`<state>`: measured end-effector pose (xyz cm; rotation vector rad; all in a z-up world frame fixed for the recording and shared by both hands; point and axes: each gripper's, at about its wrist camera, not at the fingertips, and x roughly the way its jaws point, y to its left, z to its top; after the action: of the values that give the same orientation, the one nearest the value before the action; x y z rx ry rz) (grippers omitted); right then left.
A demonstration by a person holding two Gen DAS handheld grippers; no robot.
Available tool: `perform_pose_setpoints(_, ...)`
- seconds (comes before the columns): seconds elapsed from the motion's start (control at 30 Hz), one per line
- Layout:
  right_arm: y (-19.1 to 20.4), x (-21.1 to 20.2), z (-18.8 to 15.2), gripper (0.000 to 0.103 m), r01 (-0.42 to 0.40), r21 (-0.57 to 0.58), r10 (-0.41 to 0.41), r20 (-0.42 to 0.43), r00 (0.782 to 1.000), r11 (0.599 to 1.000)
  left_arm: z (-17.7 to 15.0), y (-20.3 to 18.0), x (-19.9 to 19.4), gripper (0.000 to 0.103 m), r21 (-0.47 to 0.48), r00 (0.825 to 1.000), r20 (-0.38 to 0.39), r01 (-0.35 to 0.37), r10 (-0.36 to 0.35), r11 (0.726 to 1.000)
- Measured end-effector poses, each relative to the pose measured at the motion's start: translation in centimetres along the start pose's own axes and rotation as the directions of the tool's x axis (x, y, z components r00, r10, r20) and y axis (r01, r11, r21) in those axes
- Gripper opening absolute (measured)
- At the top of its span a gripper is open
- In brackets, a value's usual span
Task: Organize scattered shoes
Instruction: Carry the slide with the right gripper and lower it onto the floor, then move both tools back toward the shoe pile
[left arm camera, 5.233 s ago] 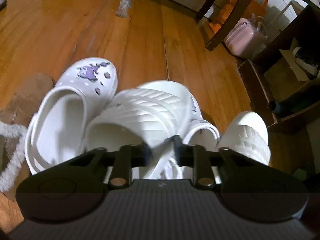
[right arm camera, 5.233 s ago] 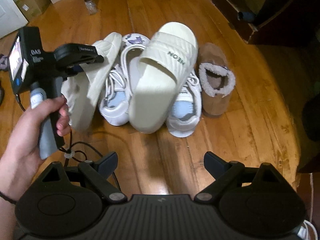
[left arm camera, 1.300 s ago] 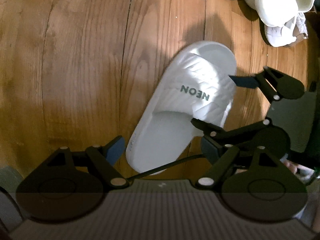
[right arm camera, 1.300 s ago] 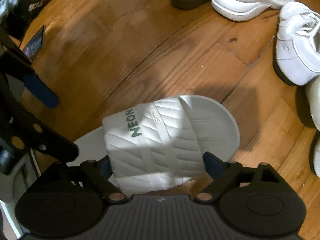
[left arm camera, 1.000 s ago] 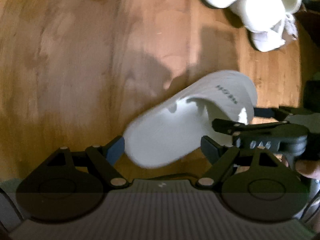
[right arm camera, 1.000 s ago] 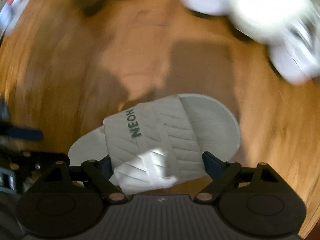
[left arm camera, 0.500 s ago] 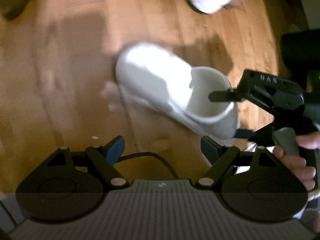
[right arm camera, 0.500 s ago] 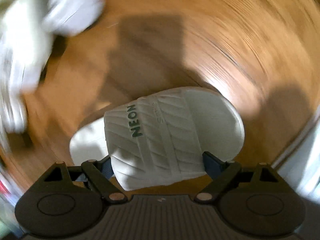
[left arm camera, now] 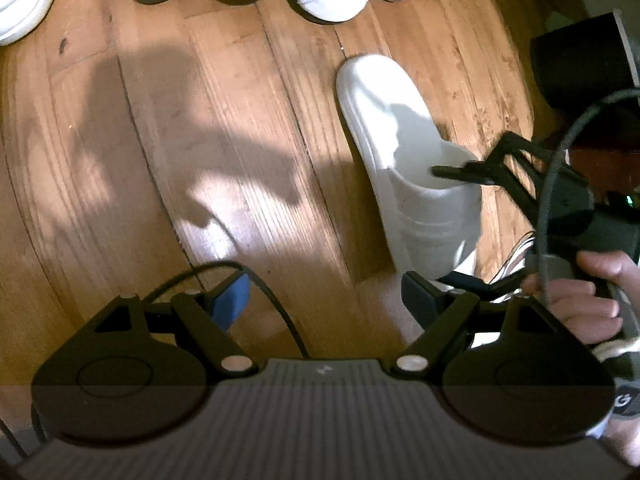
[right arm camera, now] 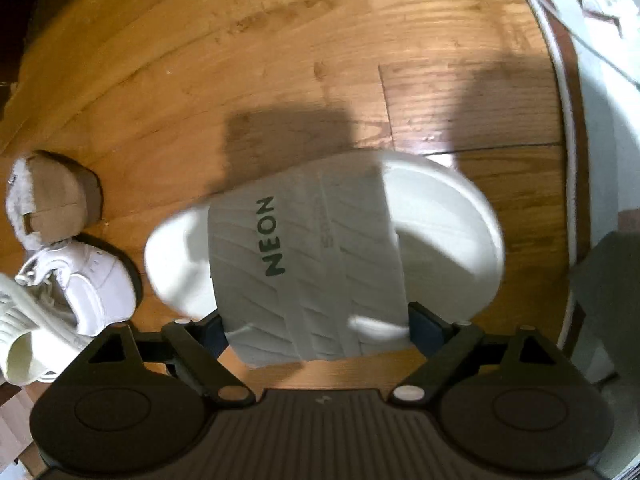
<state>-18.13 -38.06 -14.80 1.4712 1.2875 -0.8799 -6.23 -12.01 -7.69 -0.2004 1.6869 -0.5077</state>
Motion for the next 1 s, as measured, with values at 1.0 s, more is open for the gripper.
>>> perform_pose_setpoints(1.0,14.1,-7.4,-6.4,0.089,-0.026,-0.854,-0.020,-0.043,0.999,0.520,3.0,-0.6,-2.4,0.086,0.039,0.986,0.126,-0.118,0.112,0.992)
